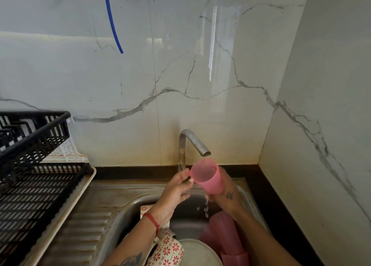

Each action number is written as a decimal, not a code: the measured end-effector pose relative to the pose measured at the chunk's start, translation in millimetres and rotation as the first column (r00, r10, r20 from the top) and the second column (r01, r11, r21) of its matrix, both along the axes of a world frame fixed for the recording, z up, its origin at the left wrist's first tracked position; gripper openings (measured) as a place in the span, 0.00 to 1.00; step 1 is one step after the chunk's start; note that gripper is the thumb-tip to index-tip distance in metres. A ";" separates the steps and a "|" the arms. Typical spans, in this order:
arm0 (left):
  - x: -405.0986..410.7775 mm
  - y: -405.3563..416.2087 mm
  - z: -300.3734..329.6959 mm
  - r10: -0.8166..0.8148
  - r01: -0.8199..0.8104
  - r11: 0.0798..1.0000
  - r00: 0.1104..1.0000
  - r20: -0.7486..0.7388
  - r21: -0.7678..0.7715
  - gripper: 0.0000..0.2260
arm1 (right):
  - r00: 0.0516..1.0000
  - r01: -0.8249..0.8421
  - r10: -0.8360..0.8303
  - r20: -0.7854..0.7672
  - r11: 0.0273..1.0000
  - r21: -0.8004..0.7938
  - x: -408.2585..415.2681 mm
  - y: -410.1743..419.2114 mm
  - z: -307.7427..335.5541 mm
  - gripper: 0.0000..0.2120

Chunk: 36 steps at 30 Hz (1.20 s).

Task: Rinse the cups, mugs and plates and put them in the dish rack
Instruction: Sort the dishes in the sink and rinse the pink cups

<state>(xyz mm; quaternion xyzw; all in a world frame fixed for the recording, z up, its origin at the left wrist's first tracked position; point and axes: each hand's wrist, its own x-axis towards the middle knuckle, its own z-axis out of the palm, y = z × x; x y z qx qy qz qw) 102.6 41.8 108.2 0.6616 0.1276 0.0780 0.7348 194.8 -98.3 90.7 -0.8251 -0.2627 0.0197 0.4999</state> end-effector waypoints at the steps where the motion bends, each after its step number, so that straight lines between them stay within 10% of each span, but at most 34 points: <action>1: 1.0 -0.7 -2.0 -0.006 0.006 1.000 1.000 -0.023 -0.026 0.14 | 1.000 0.018 -0.017 0.025 0.999 -0.045 1.4 -3.1 -1.2 0.36; 11: 25.6 -7.2 4.8 0.112 -0.133 0.933 0.990 -0.082 -0.335 0.14 | 0.956 0.004 0.062 0.286 0.974 -0.225 16.6 -11.7 14.8 0.29; 18: 51.7 -48.1 14.6 -0.079 0.082 0.997 0.979 -0.190 0.007 0.17 | 0.989 0.059 -0.084 -0.121 0.979 -0.197 23.5 -48.9 -12.5 0.42; 22: 40.7 -20.8 -13.1 0.094 -0.158 0.972 0.940 -0.329 -0.173 0.16 | 0.984 -0.125 0.101 -0.149 0.980 -0.156 9.3 -45.0 -30.0 0.40; 25: 44.7 -6.4 -24.9 0.189 -0.288 0.925 0.914 -0.359 -0.247 0.14 | 0.980 -0.077 0.146 0.137 0.906 -0.416 8.3 -25.3 -15.5 0.41; 31: 66.0 -12.6 -26.6 0.086 -0.175 0.841 0.977 -0.194 -0.511 0.16 | 0.973 0.053 0.055 0.224 0.891 -0.451 32.1 -23.9 35.6 0.33; 36: 76.2 -43.8 -42.5 0.049 -0.115 0.560 0.993 -0.106 -0.821 0.31 | 0.957 0.033 0.063 0.284 0.947 -0.321 35.1 -36.9 43.6 0.36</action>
